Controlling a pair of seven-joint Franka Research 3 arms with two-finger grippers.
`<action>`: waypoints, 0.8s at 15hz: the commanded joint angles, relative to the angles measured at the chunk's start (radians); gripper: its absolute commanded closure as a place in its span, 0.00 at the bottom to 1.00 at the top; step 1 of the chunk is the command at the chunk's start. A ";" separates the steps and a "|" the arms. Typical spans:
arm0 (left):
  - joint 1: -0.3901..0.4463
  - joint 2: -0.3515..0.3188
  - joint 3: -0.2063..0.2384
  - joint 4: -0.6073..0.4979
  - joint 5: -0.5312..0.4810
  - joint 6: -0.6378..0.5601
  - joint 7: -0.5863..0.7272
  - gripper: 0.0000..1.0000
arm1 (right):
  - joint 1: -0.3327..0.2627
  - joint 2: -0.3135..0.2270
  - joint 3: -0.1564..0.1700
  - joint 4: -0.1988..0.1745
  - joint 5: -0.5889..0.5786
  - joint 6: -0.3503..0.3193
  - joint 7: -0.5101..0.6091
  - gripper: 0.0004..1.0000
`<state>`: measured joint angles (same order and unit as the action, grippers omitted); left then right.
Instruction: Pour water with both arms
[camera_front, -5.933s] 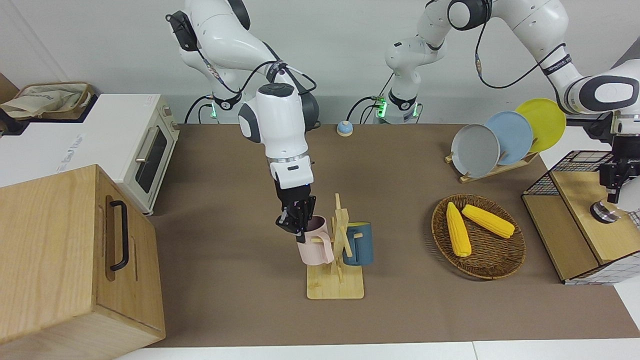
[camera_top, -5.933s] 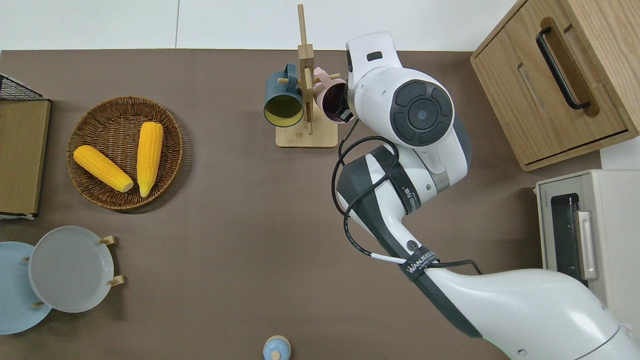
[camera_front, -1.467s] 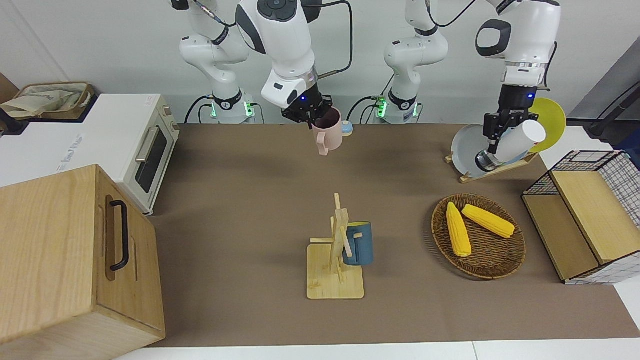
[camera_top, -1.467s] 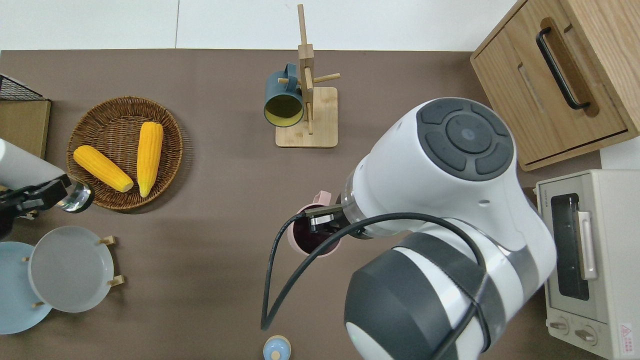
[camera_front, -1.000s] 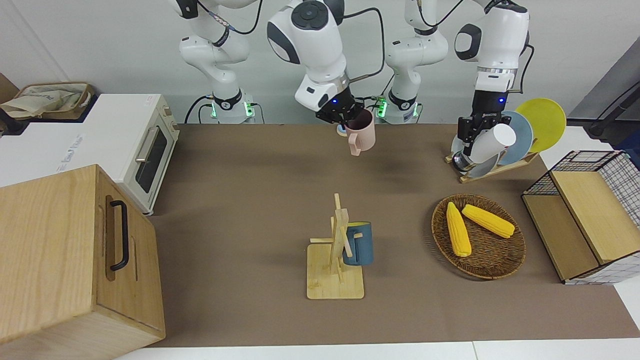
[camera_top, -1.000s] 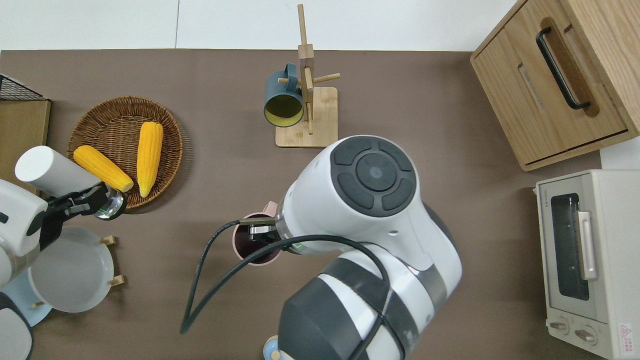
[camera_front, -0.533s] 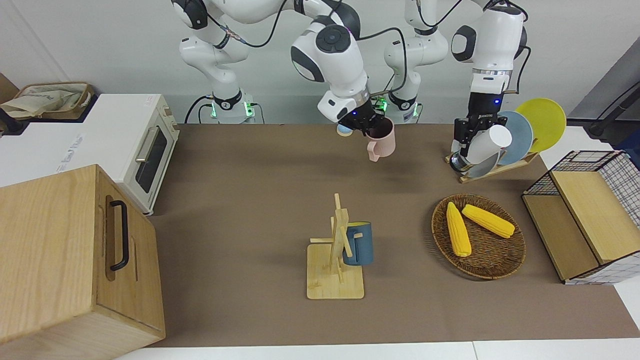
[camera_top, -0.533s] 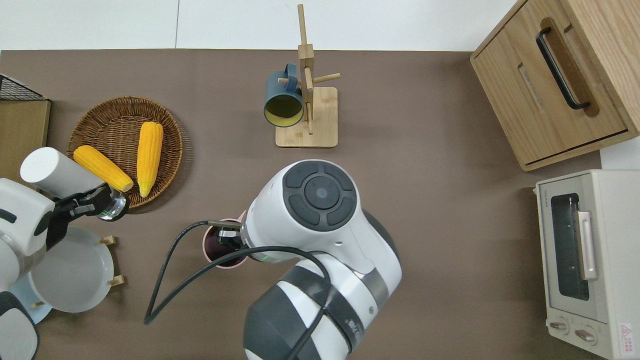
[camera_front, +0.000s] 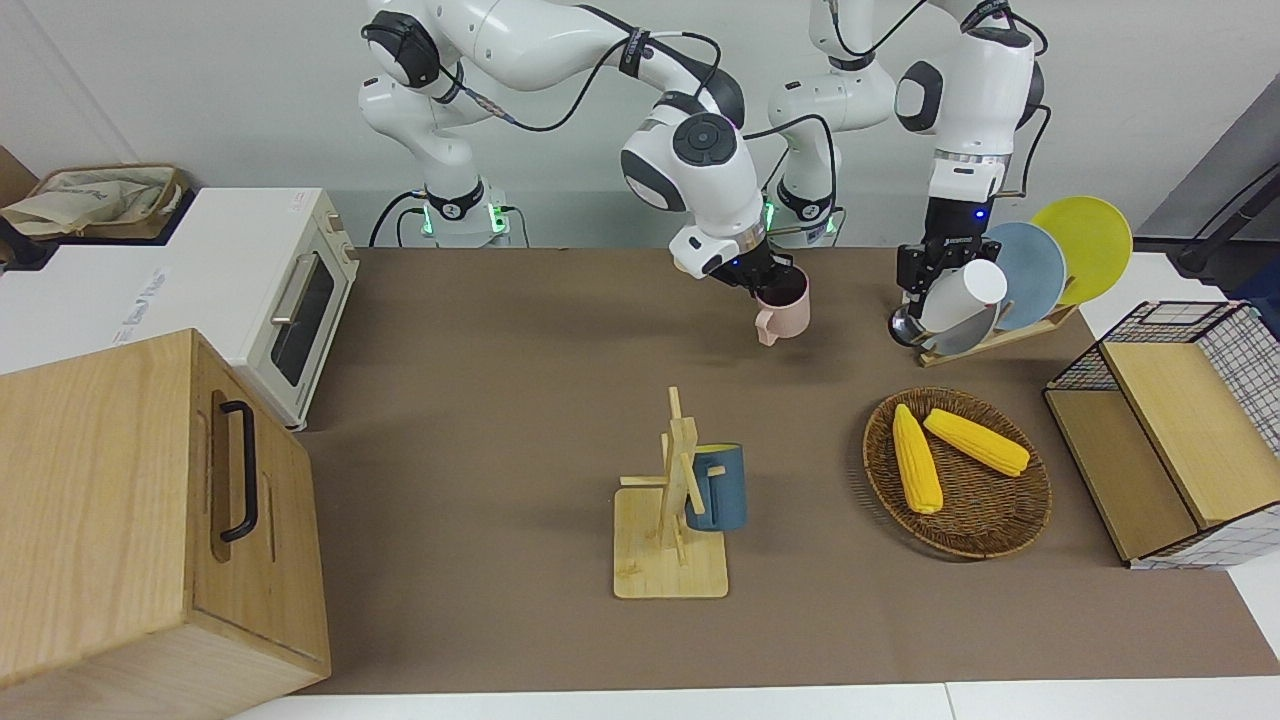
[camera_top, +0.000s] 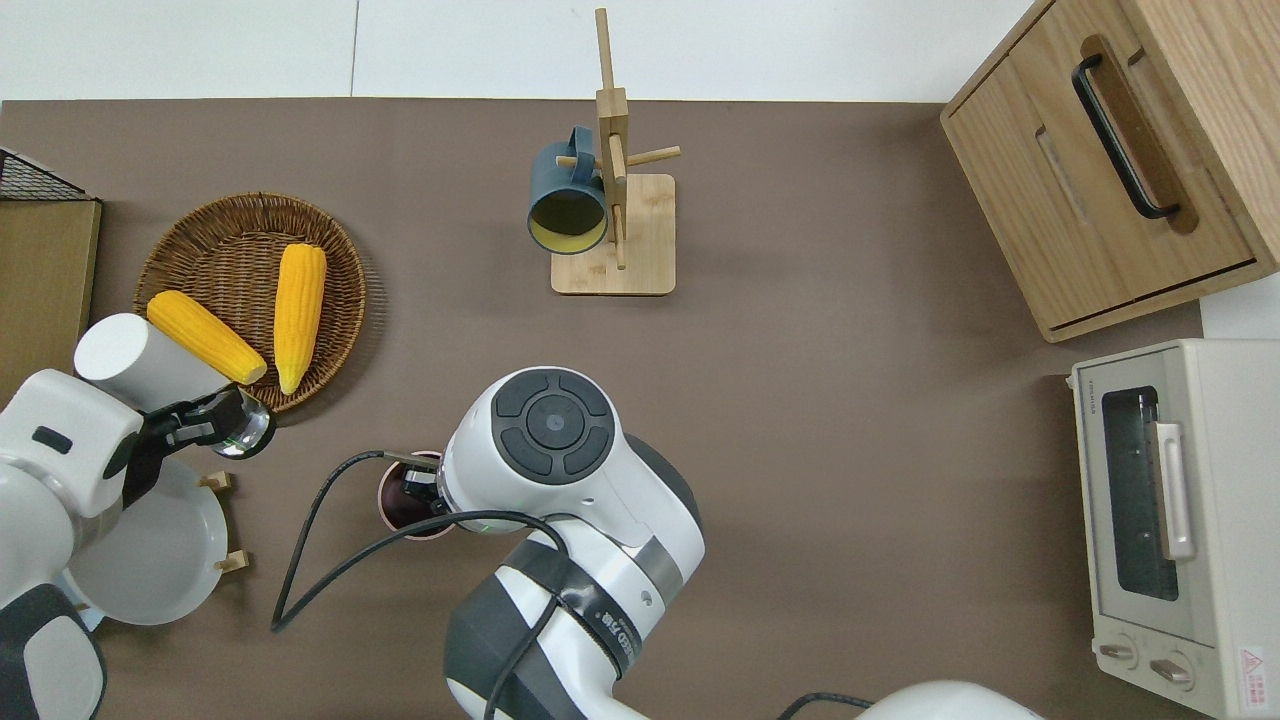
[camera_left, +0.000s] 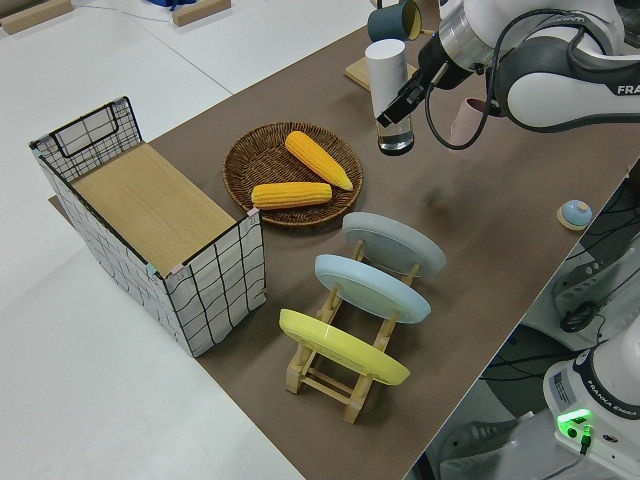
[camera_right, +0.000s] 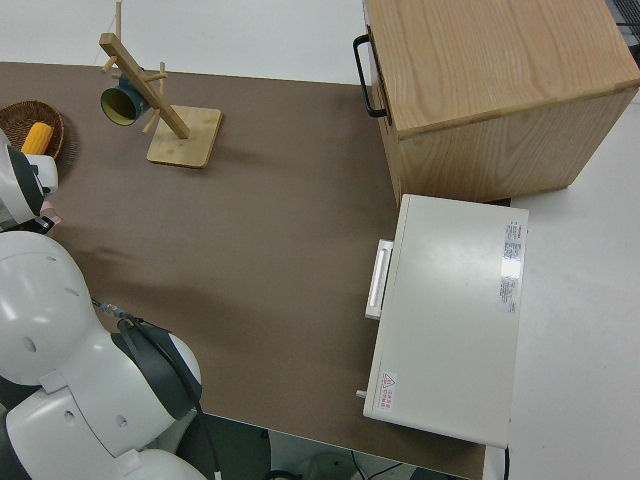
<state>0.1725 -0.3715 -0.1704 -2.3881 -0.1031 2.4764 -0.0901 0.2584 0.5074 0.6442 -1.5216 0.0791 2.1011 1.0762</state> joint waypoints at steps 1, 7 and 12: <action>-0.016 -0.041 -0.003 -0.039 0.025 0.032 -0.028 1.00 | 0.009 0.052 0.014 0.000 -0.071 0.072 0.057 1.00; -0.016 -0.041 -0.003 -0.051 0.023 0.065 -0.030 1.00 | 0.028 0.112 0.011 0.000 -0.133 0.099 0.059 1.00; -0.016 -0.041 -0.003 -0.131 0.016 0.216 -0.030 1.00 | 0.030 0.126 -0.003 -0.002 -0.217 0.097 0.038 1.00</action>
<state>0.1650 -0.3715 -0.1772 -2.4665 -0.1031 2.6172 -0.0953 0.2927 0.6235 0.6402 -1.5219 -0.0737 2.1784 1.1091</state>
